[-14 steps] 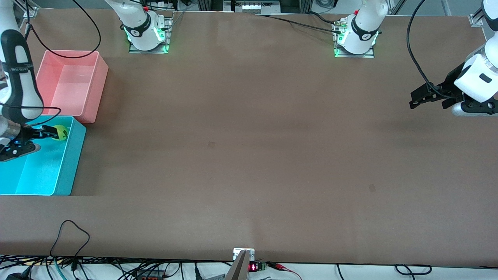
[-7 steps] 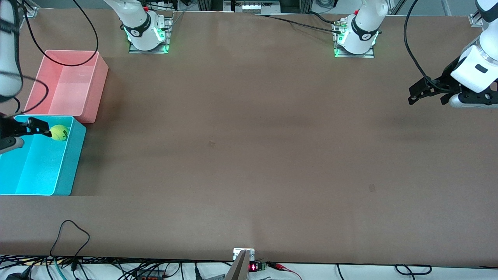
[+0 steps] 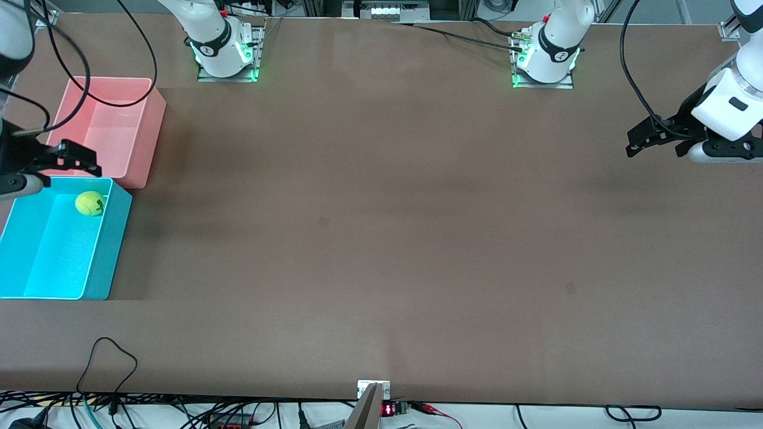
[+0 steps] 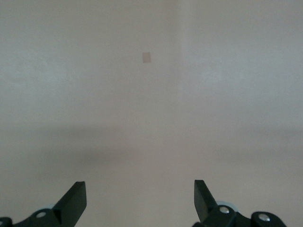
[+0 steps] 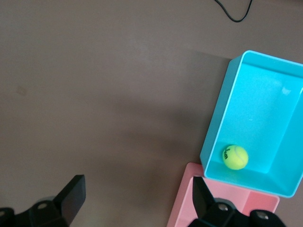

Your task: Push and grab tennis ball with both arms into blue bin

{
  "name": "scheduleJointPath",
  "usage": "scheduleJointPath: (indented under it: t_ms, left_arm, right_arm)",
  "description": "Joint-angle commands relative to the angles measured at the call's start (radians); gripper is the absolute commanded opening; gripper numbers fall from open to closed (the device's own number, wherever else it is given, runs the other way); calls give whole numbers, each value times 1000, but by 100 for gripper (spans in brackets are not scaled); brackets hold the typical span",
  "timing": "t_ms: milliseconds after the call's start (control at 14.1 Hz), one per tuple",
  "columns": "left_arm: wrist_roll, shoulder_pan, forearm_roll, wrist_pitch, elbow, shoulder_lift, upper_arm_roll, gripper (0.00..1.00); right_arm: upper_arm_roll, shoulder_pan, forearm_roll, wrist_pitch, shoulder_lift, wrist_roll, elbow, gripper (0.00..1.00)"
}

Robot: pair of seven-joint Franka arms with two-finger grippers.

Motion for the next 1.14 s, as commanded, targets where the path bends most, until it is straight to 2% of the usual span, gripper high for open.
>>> scheduleJointPath:
  t_ms: [0, 569, 782, 1066]
  left_arm:
    - [14, 6, -6, -23, 15, -3, -2, 100]
    - [13, 7, -7, -22, 16, -2, -2, 100]
    - [13, 7, -7, -23, 16, -3, -2, 100]
    - [13, 7, -7, -22, 16, -1, 1, 100]
  right_arm:
    - [32, -7, -1, -77, -21, 83, 34, 100]
    - [20, 12, -1, -90, -45, 93, 26, 100]
    - [-72, 107, -1, -101, -47, 109, 26, 100]
    - [-74, 102, -1, -99, -48, 107, 23, 100]
